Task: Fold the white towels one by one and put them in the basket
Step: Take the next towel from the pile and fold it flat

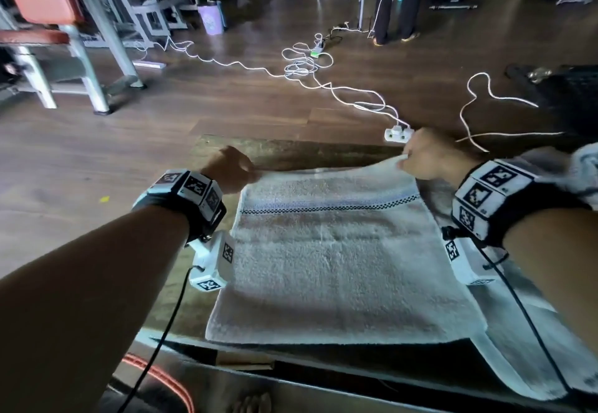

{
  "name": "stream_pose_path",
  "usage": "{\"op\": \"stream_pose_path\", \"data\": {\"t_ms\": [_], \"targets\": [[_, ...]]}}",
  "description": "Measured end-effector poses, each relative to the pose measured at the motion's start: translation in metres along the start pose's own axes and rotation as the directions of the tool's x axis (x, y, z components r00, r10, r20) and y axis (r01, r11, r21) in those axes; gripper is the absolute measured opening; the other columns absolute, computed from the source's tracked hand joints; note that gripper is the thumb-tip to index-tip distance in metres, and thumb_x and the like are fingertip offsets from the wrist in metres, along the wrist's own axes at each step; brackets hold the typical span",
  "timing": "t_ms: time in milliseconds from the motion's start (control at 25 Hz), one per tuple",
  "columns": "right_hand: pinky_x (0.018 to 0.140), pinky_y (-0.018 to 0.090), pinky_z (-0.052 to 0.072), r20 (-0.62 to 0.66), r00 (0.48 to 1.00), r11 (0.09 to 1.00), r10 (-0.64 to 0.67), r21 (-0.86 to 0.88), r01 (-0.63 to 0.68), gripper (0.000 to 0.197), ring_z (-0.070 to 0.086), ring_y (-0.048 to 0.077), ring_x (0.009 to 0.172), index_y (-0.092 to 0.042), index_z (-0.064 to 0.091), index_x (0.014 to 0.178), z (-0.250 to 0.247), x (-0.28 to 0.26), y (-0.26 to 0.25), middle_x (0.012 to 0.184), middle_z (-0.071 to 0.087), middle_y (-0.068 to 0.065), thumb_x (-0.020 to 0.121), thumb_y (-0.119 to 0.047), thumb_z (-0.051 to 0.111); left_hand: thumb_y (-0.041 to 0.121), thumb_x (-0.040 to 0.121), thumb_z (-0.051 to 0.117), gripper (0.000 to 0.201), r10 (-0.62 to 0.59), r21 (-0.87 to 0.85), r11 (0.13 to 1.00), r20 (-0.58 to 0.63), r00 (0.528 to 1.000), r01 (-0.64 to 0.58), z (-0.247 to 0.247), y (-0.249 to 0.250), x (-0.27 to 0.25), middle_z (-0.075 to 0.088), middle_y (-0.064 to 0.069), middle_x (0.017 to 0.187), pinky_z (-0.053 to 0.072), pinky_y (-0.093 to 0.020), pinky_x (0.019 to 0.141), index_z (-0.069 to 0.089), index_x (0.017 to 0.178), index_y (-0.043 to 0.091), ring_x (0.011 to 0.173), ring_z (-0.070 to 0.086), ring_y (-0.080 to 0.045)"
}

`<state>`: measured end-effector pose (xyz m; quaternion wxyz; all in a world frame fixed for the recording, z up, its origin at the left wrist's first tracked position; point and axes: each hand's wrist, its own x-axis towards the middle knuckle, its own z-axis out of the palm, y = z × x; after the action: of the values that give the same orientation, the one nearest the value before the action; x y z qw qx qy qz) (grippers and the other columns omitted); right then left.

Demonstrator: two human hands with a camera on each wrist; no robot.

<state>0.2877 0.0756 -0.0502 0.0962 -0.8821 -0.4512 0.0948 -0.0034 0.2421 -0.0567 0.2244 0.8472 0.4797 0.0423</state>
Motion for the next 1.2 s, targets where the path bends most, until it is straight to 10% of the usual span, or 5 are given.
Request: {"op": "stream_pose_path", "data": {"t_ms": [120, 320, 640, 920, 1200], "targets": [[0.05, 0.025, 0.032, 0.111, 0.994, 0.999, -0.01, -0.042, 0.014, 0.033, 0.055, 0.027, 0.066, -0.006, 0.054, 0.063, 0.018, 0.001, -0.006, 0.064, 0.054, 0.008, 0.087, -0.02, 0.073, 0.028, 0.084, 0.076, 0.041, 0.034, 0.032, 0.999, -0.039, 0.999, -0.033, 0.02, -0.005, -0.002, 0.063, -0.012, 0.109, 0.042, -0.027, 0.073, 0.066, 0.116, 0.005, 0.092, 0.058, -0.023], [0.051, 0.025, 0.03, 0.07, 0.997, 0.997, -0.022, 0.077, 0.016, 0.037, 0.042, 0.02, 0.054, -0.008, 0.051, 0.058, 0.015, -0.024, -0.02, 0.057, 0.044, 0.004, 0.084, -0.014, 0.077, 0.008, 0.078, 0.078, 0.022, 0.018, -0.008, 1.0, -0.01, 1.0, -0.018, 0.012, 0.006, -0.017, 0.062, -0.001, 0.093, 0.042, -0.011, 0.041, 0.071, 0.099, 0.011, 0.065, 0.054, -0.006], [0.06, 0.032, 0.038, -0.214, 0.958, 0.859, -0.191, 0.435, 0.269, 0.023, 0.045, 0.018, 0.064, -0.005, 0.06, 0.073, -0.028, -0.126, -0.012, 0.065, 0.049, 0.0, 0.084, -0.017, 0.077, 0.011, 0.078, 0.071, 0.013, 0.103, -0.033, 0.994, 0.012, 0.995, -0.103, -0.015, 0.039, -0.092, 0.067, -0.001, 0.07, 0.039, -0.019, 0.05, 0.077, 0.09, 0.01, 0.059, 0.054, -0.01], [0.053, 0.017, 0.031, -0.215, 0.923, 0.763, -0.318, 0.52, 0.384, 0.024, 0.041, 0.003, 0.057, -0.017, 0.057, 0.072, -0.015, -0.212, -0.029, 0.064, 0.048, -0.008, 0.088, -0.017, 0.075, 0.022, 0.075, 0.081, 0.027, 0.142, 0.114, 0.985, -0.105, 0.984, -0.13, -0.008, 0.066, -0.161, 0.067, -0.003, 0.111, 0.046, -0.027, 0.083, 0.074, 0.101, 0.021, 0.101, 0.06, -0.019], [0.062, 0.024, 0.041, -0.393, 0.837, 0.727, -0.382, 0.432, 0.534, 0.021, 0.054, 0.012, 0.07, -0.015, 0.062, 0.079, -0.005, -0.246, -0.029, 0.081, 0.055, -0.004, 0.078, -0.006, 0.081, 0.013, 0.073, 0.081, 0.025, 0.629, -0.228, 0.681, -0.302, 0.716, -0.695, 0.031, 0.108, -0.203, 0.067, 0.007, 0.1, 0.037, -0.006, 0.075, 0.07, 0.095, 0.013, 0.09, 0.058, -0.002]]}}
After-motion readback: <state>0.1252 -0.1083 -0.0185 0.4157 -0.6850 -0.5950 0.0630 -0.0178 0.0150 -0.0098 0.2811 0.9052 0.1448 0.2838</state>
